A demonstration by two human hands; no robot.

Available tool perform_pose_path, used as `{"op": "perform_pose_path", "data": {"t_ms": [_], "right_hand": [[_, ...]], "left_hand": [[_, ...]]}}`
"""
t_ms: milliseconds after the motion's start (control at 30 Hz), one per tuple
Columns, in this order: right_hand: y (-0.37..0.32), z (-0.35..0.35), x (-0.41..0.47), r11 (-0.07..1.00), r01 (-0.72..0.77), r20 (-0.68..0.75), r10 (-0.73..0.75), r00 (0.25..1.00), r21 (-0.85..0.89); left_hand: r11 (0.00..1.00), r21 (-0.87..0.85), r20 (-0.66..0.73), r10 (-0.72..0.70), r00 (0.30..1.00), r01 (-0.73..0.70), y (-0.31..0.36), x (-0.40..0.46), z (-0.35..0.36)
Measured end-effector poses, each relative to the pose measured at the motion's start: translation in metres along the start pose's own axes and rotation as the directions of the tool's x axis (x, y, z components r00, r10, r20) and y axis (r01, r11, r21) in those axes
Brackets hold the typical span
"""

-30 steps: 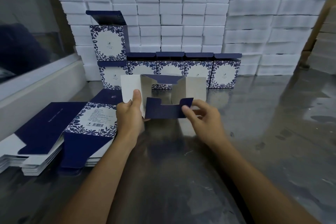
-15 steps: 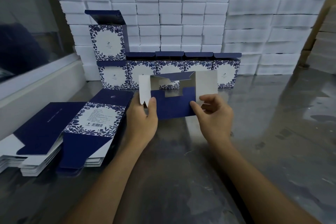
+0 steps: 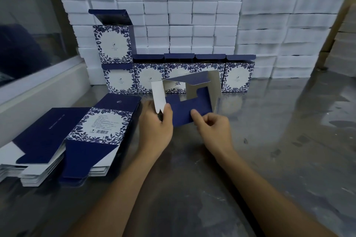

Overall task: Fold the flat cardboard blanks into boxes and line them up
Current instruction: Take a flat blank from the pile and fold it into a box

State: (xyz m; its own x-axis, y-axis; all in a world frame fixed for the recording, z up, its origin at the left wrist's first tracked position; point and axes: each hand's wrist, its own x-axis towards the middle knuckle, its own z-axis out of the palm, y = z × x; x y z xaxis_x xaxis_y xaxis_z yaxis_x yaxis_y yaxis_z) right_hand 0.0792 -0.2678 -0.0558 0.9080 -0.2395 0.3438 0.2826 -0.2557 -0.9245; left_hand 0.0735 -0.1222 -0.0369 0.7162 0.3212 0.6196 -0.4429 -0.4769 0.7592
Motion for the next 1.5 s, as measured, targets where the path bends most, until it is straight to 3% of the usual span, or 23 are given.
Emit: {"op": "perform_pose_path", "data": {"t_ms": [233, 367, 533, 700, 1033, 1267, 1500], "right_hand": [[-0.005, 0.008, -0.011, 0.984, 0.082, 0.223, -0.046, 0.974, -0.156], [-0.006, 0.011, -0.013, 0.989, 0.13, 0.265, -0.107, 0.958, -0.071], [-0.005, 0.011, -0.01, 0.995, 0.095, 0.241, -0.083, 0.967, -0.037], [-0.003, 0.01, -0.01, 0.993, 0.092, 0.255, -0.069, 0.964, -0.08], [-0.001, 0.012, -0.007, 0.999, 0.014, 0.242, -0.022, 0.97, 0.034], [-0.003, 0.002, 0.002, 0.993, -0.011, 0.057, 0.004, 0.998, 0.12], [0.002, -0.002, 0.007, 0.99, -0.065, 0.069, 0.056, 0.996, 0.129]], "left_hand": [[0.999, -0.034, -0.014, -0.033, 0.999, 0.032, 0.0, 0.0, 0.002], [0.998, -0.055, -0.016, -0.022, 1.0, 0.021, 0.001, -0.001, 0.002], [0.969, -0.142, 0.106, -0.191, 0.976, 0.204, -0.005, -0.004, 0.006], [0.97, -0.147, 0.095, -0.182, 0.979, 0.194, -0.001, -0.005, 0.005], [0.959, -0.174, 0.159, -0.195, 0.968, 0.222, 0.002, -0.005, 0.005], [0.962, -0.151, 0.112, -0.211, 0.971, 0.227, 0.0, 0.001, -0.001], [0.971, -0.143, 0.123, -0.177, 0.977, 0.194, 0.0, 0.001, -0.002]]}}
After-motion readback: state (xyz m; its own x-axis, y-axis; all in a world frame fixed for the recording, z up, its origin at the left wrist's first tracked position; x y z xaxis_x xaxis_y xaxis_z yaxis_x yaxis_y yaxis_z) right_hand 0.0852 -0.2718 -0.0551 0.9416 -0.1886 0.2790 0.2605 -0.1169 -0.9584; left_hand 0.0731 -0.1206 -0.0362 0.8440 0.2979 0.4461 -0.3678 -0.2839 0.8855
